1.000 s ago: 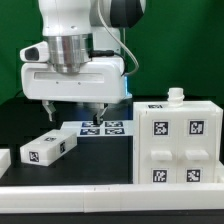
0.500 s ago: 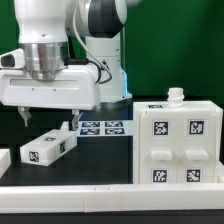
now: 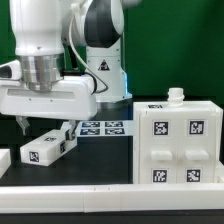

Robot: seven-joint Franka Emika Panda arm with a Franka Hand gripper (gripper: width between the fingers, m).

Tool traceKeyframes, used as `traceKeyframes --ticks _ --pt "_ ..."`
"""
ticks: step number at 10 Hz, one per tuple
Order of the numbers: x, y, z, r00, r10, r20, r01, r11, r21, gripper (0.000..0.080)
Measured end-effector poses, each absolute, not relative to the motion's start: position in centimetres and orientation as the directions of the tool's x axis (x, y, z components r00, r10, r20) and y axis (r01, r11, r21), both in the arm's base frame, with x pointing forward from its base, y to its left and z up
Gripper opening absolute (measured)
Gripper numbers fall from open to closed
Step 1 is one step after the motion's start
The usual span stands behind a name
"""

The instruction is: Assemble cabinet

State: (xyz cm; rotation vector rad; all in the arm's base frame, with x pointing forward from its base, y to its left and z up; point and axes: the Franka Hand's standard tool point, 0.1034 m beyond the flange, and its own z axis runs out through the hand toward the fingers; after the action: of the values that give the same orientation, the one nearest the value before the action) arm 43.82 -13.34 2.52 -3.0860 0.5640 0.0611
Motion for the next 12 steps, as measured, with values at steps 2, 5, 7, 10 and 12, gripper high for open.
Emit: traceKeyframes --ticks 2,5,7,10,12 --pt "43.5 -13.3 1.7 0.935 -0.351 -0.046 -0.351 -0.936 0.009 0.0796" --pt "43.1 -13.0 1.0 0.937 -0.345 -0.060 -0.345 -0.939 0.012 0.0665" --pt "43.2 -12.8 1.0 0.938 -0.341 -0.058 -0.341 -0.940 0.013 0.0564" --pt "43.2 -12.8 1.0 0.938 -0.340 -0.058 -0.340 -0.940 0.013 0.0564" --pt "43.7 -10.9 2.5 0.946 -0.315 -0.071 -0.316 -0.949 -0.003 0.0564"
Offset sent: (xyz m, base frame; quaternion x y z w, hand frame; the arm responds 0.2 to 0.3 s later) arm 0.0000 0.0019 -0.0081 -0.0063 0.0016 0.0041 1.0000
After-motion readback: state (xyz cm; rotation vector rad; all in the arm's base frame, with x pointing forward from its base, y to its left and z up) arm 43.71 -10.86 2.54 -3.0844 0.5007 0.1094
